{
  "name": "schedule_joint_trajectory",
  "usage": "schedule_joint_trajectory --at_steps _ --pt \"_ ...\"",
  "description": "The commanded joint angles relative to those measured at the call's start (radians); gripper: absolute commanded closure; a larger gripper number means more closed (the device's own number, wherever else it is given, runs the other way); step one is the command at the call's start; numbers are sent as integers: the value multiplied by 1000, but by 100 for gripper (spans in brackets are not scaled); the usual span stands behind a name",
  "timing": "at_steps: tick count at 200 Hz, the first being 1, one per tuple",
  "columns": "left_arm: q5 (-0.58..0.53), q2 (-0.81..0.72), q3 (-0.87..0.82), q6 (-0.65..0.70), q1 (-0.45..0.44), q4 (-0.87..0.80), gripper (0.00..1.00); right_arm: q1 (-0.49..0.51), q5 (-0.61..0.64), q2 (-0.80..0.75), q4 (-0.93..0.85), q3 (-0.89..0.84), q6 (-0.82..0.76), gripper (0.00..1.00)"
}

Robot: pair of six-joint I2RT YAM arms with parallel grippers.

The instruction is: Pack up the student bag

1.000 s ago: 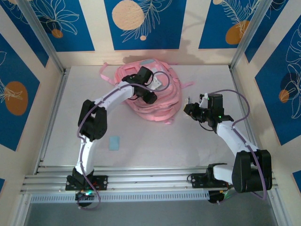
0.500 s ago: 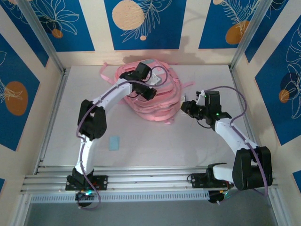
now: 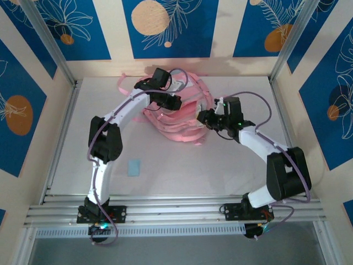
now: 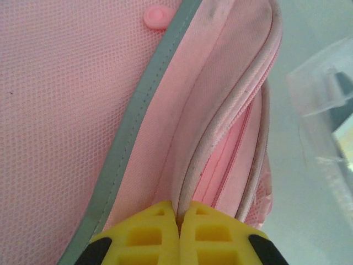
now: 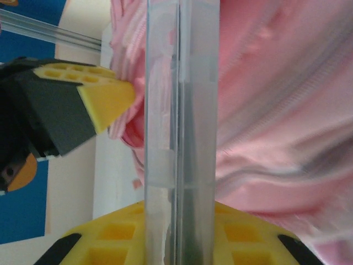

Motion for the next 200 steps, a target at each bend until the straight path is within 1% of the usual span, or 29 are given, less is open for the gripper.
schedule_joint_trajectory --at_steps 1,26,54,103,128,145,159,169,178,182,200 --pt "32 -81 -2 -85 11 114 100 25 28 74 88 78 89 100" --pt "23 -116 -59 -129 11 182 100 42 74 172 84 162 166 100" --pt "39 -160 -129 -176 11 274 100 59 89 260 159 219 222 100" --pt "69 -177 -156 -204 11 310 100 96 98 368 182 344 254 100" --pt "79 -175 -164 -215 11 331 100 115 109 435 137 419 278 100" --pt "87 -174 -164 -223 11 341 100 121 113 479 141 456 313 100" --pt "86 -173 -163 -225 11 346 100 123 108 511 123 494 334 98" --pt "79 -173 -164 -225 11 348 100 122 94 535 73 532 348 96" --pt "77 -172 -162 -226 13 349 100 120 80 548 27 561 344 91" --pt "75 -171 -164 -226 14 350 100 120 78 550 11 569 340 88" --pt "66 -170 -165 -235 20 353 100 120 74 536 -46 575 328 66"
